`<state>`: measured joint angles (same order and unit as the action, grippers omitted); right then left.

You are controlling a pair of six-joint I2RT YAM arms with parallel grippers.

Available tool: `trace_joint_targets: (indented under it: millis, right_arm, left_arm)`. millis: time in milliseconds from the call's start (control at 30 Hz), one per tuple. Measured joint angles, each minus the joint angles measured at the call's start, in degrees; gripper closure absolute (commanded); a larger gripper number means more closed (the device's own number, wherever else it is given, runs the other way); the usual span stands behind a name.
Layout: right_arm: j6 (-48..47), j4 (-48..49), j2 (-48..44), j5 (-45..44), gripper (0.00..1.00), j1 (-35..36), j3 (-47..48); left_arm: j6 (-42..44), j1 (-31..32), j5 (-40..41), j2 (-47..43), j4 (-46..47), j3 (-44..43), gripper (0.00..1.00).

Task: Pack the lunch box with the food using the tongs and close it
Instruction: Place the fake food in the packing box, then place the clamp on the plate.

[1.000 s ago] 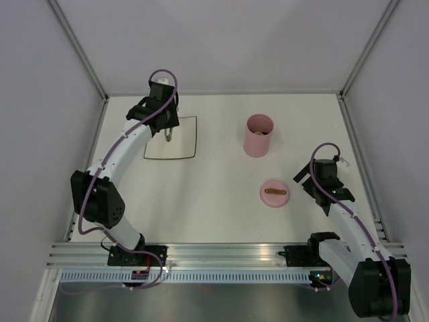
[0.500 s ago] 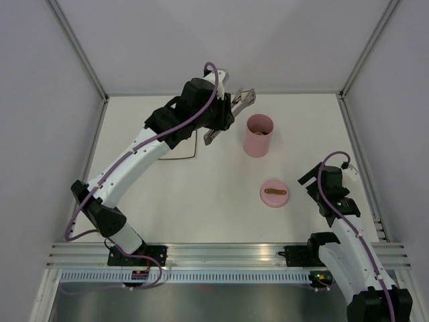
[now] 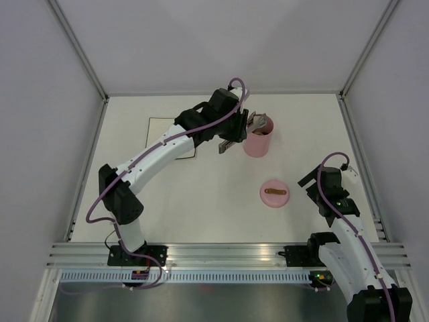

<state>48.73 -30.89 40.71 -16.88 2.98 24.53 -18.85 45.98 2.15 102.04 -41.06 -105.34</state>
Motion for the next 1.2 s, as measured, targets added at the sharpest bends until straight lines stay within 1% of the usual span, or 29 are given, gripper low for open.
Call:
trace_joint_targets:
  millis: [67, 167, 300, 500, 700, 1000, 1100, 1200]
  right_arm:
    - [0.0, 0.0, 0.0, -0.1, 0.02, 0.0, 0.0]
    - [0.0, 0.0, -0.1, -0.2, 0.02, 0.0, -0.1]
    - [0.0, 0.0, -0.2, -0.2, 0.02, 0.0, -0.4]
    - [-0.1, 0.0, -0.2, -0.2, 0.02, 0.0, -0.5]
    - [-0.3, 0.1, 0.0, -0.2, 0.02, 0.0, -0.5]
    - [-0.5, 0.1, 0.1, -0.1, 0.02, 0.0, -0.5]
    - [-0.5, 0.1, 0.1, -0.1, 0.02, 0.0, -0.5]
    - [-0.5, 0.1, 0.1, 0.1, 0.02, 0.0, -0.5]
  left_arm:
    - [-0.1, 0.0, -0.3, 0.9, 0.0, 0.0, 0.74]
    - [-0.2, 0.0, -0.8, 1.3, 0.0, 0.0, 0.7]
    - [-0.2, 0.0, -0.7, 1.4, 0.0, 0.0, 0.57]
    - [-0.2, 0.0, -0.5, 1.4, 0.0, 0.0, 0.44]
    - [-0.2, 0.0, 0.2, 1.4, 0.0, 0.0, 0.4]
    - [-0.2, 0.0, 2.9, 1.0, 0.0, 0.0, 0.41]
    - [-0.2, 0.0, 5.6, -1.3, 0.1, 0.2, 0.42]
    - [-0.2, -0.3, 8.8, -6.4, 0.1, 2.1, 0.42]
